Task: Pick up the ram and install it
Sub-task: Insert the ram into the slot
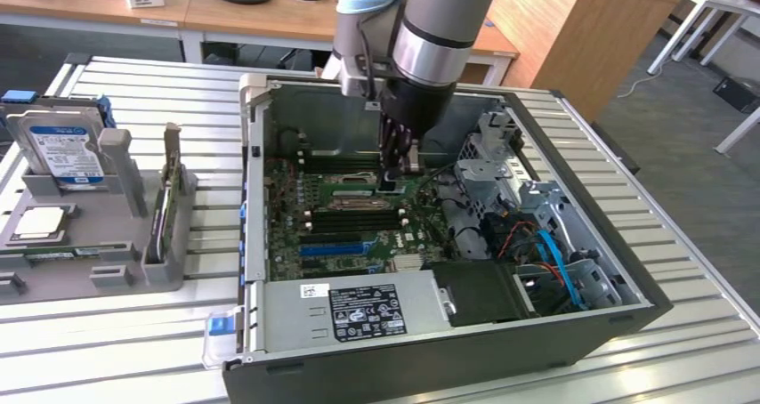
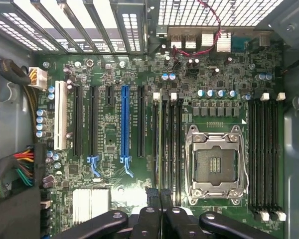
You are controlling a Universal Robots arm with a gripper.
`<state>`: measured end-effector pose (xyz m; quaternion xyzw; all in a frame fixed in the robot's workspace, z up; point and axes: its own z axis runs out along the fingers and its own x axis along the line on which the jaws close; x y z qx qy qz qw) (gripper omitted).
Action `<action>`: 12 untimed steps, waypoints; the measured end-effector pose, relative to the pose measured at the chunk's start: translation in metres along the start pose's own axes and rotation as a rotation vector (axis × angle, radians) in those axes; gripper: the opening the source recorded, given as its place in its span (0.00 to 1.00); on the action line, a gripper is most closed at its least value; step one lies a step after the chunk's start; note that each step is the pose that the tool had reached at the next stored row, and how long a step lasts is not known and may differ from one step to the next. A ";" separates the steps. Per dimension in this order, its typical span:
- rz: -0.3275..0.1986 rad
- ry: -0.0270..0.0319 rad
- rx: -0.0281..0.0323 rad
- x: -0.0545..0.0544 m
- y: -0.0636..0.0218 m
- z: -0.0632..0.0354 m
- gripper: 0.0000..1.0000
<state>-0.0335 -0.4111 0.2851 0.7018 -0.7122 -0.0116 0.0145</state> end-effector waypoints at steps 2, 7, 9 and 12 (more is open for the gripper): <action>0.000 -0.0001 0.0000 0.000 -0.0001 0.0022 0.12; 0.000 -0.0001 0.0000 0.000 -0.0002 0.0059 0.12; 0.000 0.0000 0.0000 0.000 -0.0003 0.0076 0.12; 0.000 0.0000 0.0000 0.000 -0.0004 0.0101 0.12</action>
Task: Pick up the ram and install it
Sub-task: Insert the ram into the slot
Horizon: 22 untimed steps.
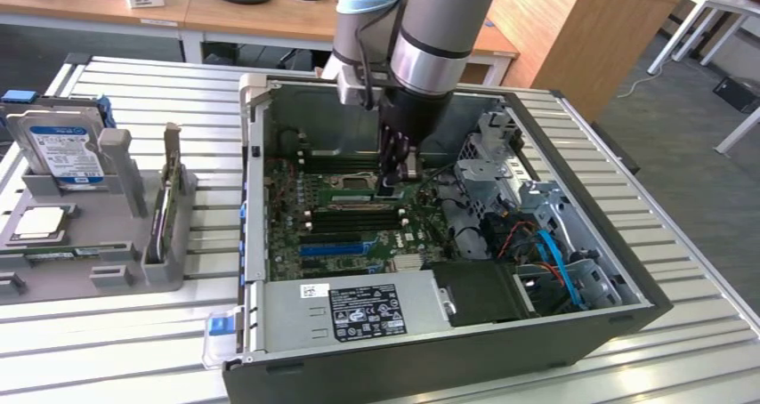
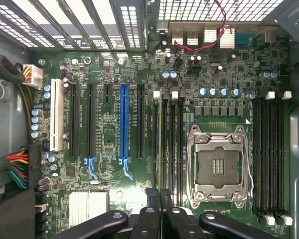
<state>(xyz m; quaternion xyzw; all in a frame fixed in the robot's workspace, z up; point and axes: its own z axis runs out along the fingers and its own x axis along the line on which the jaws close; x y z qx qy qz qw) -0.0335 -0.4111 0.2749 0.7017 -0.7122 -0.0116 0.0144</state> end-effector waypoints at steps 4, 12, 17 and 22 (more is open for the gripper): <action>0.000 0.0002 -0.0001 0.000 0.0000 0.0004 0.12; 0.000 -0.0001 0.0001 0.000 -0.0024 0.0006 0.12; 0.000 -0.0001 0.0006 0.000 -0.0026 0.0055 0.12; 0.000 0.0000 0.0007 0.000 -0.0028 0.0104 0.12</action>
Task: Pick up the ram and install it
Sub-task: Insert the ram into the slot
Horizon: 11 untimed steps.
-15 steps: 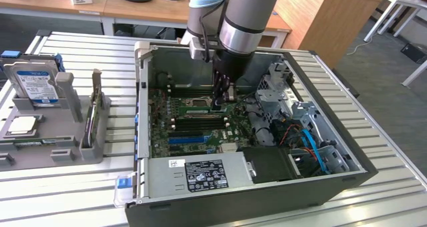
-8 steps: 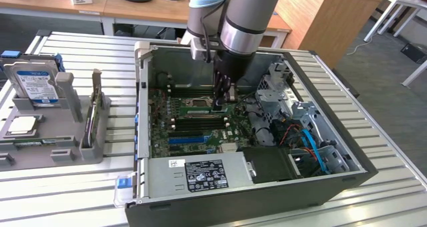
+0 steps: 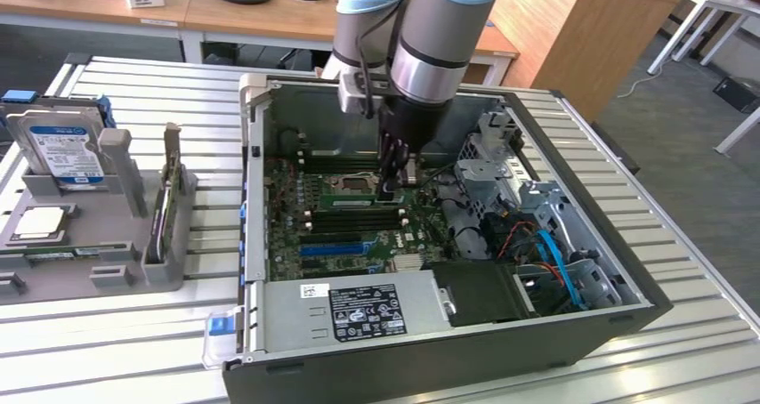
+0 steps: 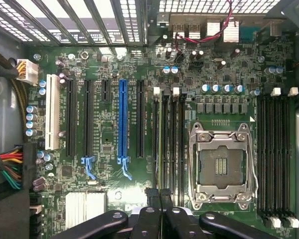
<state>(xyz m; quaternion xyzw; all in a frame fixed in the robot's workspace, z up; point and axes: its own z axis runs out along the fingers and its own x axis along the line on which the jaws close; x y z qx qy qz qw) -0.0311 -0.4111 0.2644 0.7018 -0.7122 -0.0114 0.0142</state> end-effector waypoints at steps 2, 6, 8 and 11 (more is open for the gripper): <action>0.000 0.0001 0.0000 0.000 0.0000 0.0016 0.12; 0.000 0.0002 0.0000 0.000 0.0000 0.0020 0.12; 0.000 0.0000 0.0000 0.001 0.0000 0.0021 0.12; 0.000 0.0000 0.0000 0.001 0.0000 0.0024 0.12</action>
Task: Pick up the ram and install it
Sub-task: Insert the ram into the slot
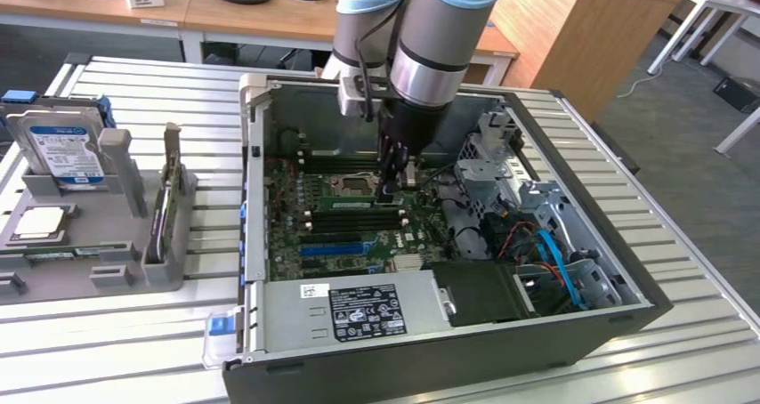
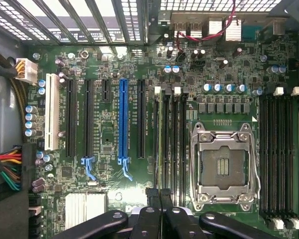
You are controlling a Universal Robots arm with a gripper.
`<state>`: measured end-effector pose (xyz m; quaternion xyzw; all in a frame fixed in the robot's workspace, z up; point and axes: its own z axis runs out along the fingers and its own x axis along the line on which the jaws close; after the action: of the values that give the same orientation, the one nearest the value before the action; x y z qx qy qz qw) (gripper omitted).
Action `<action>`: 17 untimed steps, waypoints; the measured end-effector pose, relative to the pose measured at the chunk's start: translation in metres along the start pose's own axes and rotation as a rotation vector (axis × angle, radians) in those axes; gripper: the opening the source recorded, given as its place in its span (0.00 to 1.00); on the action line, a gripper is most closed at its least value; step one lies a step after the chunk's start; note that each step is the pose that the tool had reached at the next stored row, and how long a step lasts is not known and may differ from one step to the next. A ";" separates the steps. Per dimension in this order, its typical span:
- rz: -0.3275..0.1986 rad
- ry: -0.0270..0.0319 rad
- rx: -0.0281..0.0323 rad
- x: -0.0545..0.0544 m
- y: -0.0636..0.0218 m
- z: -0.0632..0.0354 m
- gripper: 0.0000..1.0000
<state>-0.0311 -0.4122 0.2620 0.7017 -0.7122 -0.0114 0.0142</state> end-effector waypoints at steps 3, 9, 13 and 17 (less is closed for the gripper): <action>0.000 0.0001 0.0000 0.000 -0.0002 0.0040 0.12; 0.000 0.0002 0.0000 0.000 -0.0004 0.0094 0.12; 0.000 -0.0001 0.0001 0.000 -0.0004 0.0103 0.12; 0.000 0.0001 0.0000 0.000 -0.0004 0.0116 0.12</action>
<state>-0.0311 -0.4123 0.2504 0.7017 -0.7122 -0.0114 0.0142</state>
